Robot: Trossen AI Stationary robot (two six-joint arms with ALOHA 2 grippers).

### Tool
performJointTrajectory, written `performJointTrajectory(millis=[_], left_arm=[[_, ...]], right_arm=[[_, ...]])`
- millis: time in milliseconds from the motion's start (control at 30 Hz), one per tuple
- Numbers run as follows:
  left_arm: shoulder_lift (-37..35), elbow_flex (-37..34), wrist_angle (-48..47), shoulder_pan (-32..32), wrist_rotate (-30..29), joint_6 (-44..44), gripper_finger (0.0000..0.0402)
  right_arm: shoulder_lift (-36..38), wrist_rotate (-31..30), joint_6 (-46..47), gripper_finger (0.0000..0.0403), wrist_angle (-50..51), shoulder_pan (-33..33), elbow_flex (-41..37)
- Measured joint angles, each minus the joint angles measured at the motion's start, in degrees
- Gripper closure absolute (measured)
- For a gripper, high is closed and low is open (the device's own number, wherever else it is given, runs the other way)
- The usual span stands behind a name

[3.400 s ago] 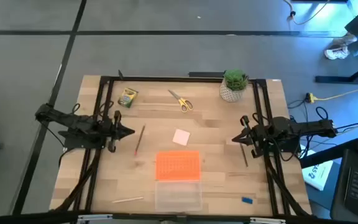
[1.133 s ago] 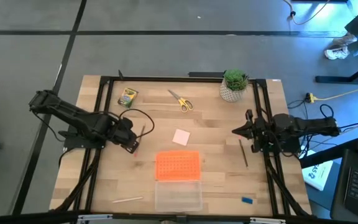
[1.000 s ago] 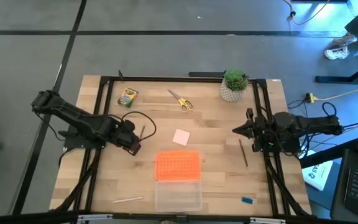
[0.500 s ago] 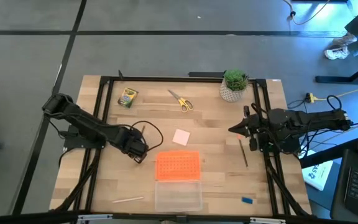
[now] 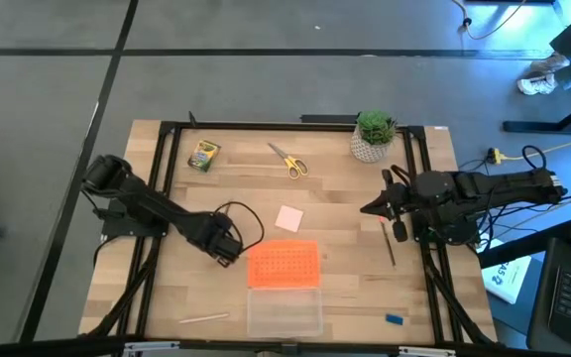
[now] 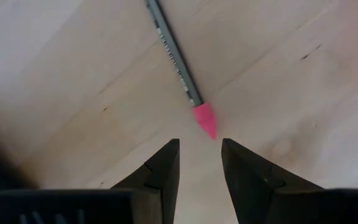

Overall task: Pack school essentials
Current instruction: Put the left black pencil into the supply box

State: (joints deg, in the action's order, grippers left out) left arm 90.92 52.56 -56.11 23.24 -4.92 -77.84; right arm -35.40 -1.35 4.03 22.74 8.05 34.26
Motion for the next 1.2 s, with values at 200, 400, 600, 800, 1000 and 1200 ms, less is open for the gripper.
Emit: performJointTrajectory(millis=[200,400,600,800,1000,1200], left_arm=[[2.4,0.0,1.6,0.1,-1.2,0.0,0.0289],[5.0,0.0,1.6,0.2,-2.0,0.3,0.0289],[5.5,-0.4,3.5,0.2,-2.2,0.3,0.0289],[5.1,-2.9,7.1,0.1,-1.8,0.1,0.0289],[5.2,-3.2,7.1,0.2,-1.9,0.0,0.0289],[5.3,-3.3,7.2,0.2,-2.0,1.5,0.0291]], right_arm=[[-1.9,1.6,0.0,0.0393,3.3,0.0,2.6],[-4.1,1.6,-0.1,0.0393,6.6,0.0,6.0],[-6.1,3.0,-0.7,0.0393,7.3,0.0,8.0],[-9.3,3.0,-1.3,0.0393,9.9,0.0,10.5],[-11.8,3.0,-1.3,0.0393,10.0,0.0,12.0],[-13.8,3.1,-1.5,0.0393,10.1,0.0,13.7]])
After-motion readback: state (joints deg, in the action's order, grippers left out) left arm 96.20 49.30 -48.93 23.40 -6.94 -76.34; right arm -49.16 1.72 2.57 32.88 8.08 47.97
